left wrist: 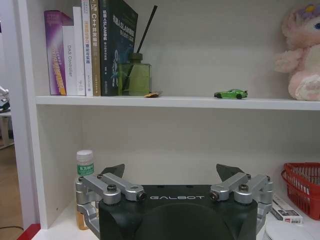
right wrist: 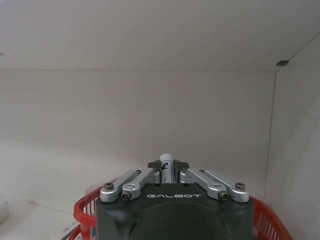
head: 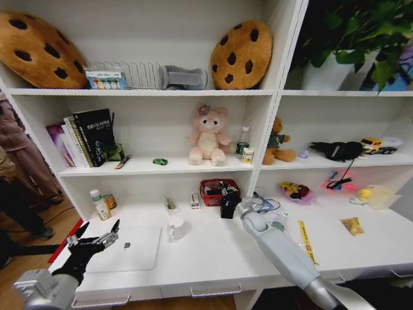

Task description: Organize the objects on the table.

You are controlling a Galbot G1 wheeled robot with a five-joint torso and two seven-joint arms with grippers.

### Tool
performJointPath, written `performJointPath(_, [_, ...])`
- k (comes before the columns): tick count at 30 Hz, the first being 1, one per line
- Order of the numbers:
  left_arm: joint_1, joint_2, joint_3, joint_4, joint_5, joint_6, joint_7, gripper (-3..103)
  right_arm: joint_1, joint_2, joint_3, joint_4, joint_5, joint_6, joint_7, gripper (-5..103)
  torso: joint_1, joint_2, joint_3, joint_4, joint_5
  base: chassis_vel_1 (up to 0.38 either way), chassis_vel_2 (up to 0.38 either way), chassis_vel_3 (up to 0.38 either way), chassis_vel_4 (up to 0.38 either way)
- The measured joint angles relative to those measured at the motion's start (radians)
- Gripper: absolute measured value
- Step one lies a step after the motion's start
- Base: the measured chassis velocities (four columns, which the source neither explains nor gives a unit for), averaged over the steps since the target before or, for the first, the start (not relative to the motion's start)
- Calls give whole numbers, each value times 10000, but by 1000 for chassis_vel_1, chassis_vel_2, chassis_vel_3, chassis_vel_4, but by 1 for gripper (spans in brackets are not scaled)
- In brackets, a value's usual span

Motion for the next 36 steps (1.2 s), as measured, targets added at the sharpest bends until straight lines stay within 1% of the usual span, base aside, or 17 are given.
performJointPath(6, [0, 0, 0, 0, 0, 0, 0, 100, 14, 120, -60, -126, -99, 110, 122, 9, 0, 0, 0, 1, 0, 0, 0, 0, 0])
performJointPath(9, [0, 0, 0, 0, 0, 0, 0, 100, 21, 21, -49, -67, -75, 89, 160, 25, 0, 0, 0, 1, 0, 0, 0, 0, 0])
performJointPath(10, [0, 0, 0, 0, 0, 0, 0, 100, 21, 21, -49, -67, -75, 89, 160, 25, 0, 0, 0, 1, 0, 0, 0, 0, 0])
performJointPath(12, [0, 0, 0, 0, 0, 0, 0, 100, 21, -75, -24, 3, -31, 77, 170, 36, 0, 0, 0, 0, 0, 0, 0, 0, 0])
performJointPath(13, [0, 0, 0, 0, 0, 0, 0, 100, 21, -75, -24, 3, -31, 77, 170, 36, 0, 0, 0, 0, 0, 0, 0, 0, 0])
performJointPath(16, [0, 0, 0, 0, 0, 0, 0, 100, -28, -218, 33, 164, 48, 68, 174, 51, 0, 0, 0, 1, 1, 0, 0, 0, 0])
performJointPath(17, [0, 0, 0, 0, 0, 0, 0, 100, -28, -218, 33, 164, 48, 68, 174, 51, 0, 0, 0, 1, 1, 0, 0, 0, 0])
performJointPath(18, [0, 0, 0, 0, 0, 0, 0, 100, -93, -316, 78, 357, 125, 47, 158, 57, 1, 0, 0, 1, 2, 0, 0, 0, 0])
performJointPath(19, [0, 0, 0, 0, 0, 0, 0, 100, -245, -500, 183, 758, 261, -34, 122, 62, 1, 1, 0, 3, 2, 0, 0, 0, 0])
performJointPath(21, [0, 0, 0, 0, 0, 0, 0, 100, -429, -680, 279, 1139, 391, -178, 41, 62, 1, 1, 0, 3, -1, 0, 0, 0, 0])
performJointPath(23, [0, 0, 1, 0, 0, 0, 0, 100, -1051, -1080, 588, 2253, 645, -530, -97, 73, 1, 1, -1, -5, 3, 0, 0, 0, 0])
performJointPath(24, [0, 0, 0, 0, 0, -1, 1, 100, -1487, -1280, 792, 2931, 703, -704, -66, 79, 0, 1, -1, 1, 0, 0, 0, 0, 0])
performJointPath(25, [0, 0, 0, 0, 0, -1, 1, 100, -1487, -1280, 792, 2931, 703, -704, -66, 79, 0, 1, -1, 1, 0, 0, 0, 0, 0])
performJointPath(28, [0, 0, -1, 0, 1, -3, -1, 100, -3021, -1854, 1380, 5150, 821, -1311, 445, 95, 0, 2, -1, -3, 1, 0, 0, 0, 0])
performJointPath(31, [0, 0, 0, 0, 0, -1, 0, 100, -3708, -2046, 1704, 5955, 726, -1469, 884, 99, -1, 3, -3, 5, -5, 0, 0, 0, 0])
performJointPath(34, [0, 0, 1, 0, 0, -1, 1, 100, -5424, -2255, 2678, 7426, 237, -1792, 1811, 100, -1, 3, -3, 0, -3, 0, 0, 0, 0])
performJointPath(36, [0, 0, 0, 0, 0, -1, 0, 100, -6019, -2264, 3059, 7791, 102, -1843, 1903, 100, 0, 2, -2, 1, 1, 0, 0, 0, 0])
